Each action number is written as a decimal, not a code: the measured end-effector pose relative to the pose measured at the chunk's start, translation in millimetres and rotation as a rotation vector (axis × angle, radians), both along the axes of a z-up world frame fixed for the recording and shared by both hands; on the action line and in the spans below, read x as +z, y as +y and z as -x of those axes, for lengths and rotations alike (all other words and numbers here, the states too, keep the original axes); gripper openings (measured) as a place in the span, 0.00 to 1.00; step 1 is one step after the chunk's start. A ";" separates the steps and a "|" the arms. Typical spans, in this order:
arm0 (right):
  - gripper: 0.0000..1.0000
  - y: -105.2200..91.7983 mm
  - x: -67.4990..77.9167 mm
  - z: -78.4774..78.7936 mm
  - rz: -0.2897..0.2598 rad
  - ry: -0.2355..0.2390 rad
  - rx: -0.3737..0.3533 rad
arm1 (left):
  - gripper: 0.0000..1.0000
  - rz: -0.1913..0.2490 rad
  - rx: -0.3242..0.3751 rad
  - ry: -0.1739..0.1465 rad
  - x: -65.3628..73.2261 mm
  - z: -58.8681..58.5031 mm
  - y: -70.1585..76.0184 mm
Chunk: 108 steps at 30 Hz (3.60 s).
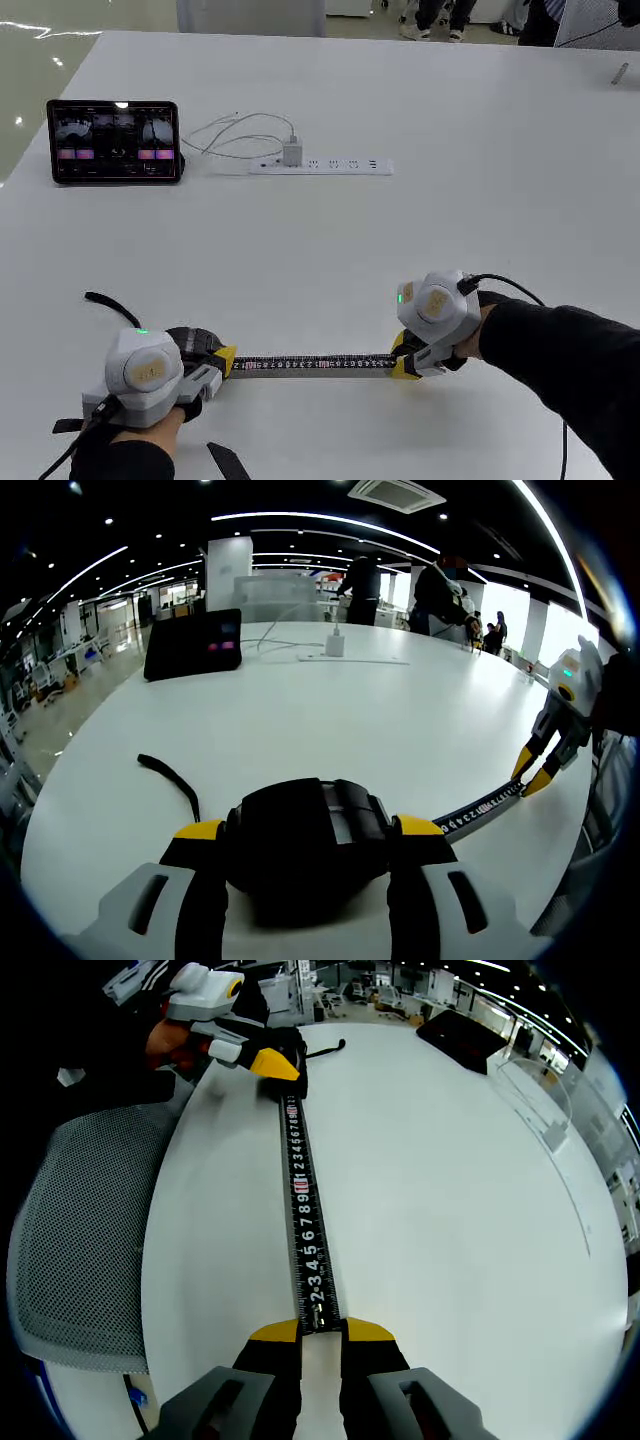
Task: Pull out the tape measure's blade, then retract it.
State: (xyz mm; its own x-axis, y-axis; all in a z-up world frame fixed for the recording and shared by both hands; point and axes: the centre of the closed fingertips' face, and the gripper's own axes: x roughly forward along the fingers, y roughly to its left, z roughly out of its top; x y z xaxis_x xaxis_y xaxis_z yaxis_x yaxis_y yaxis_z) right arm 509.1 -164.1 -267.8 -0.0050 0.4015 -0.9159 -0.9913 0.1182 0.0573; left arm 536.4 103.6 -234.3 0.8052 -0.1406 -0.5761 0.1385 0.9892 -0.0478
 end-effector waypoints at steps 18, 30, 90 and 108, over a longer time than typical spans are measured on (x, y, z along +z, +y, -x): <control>0.10 8.5 0.5 0.9 -0.016 0.002 0.035 | 0.60 0.005 0.003 0.008 -0.4 0.5 -0.4; 0.10 13.4 0.0 0.0 -0.007 -0.002 0.032 | 0.60 0.009 0.003 0.014 -0.6 0.5 -0.2; 0.10 37.9 -0.1 -1.2 -0.001 -0.011 0.052 | 0.61 0.017 -0.005 0.024 -0.8 0.6 -0.4; 0.10 45.7 -0.1 -1.4 0.004 -0.013 0.056 | 0.61 0.019 -0.007 0.027 -1.3 1.1 -0.8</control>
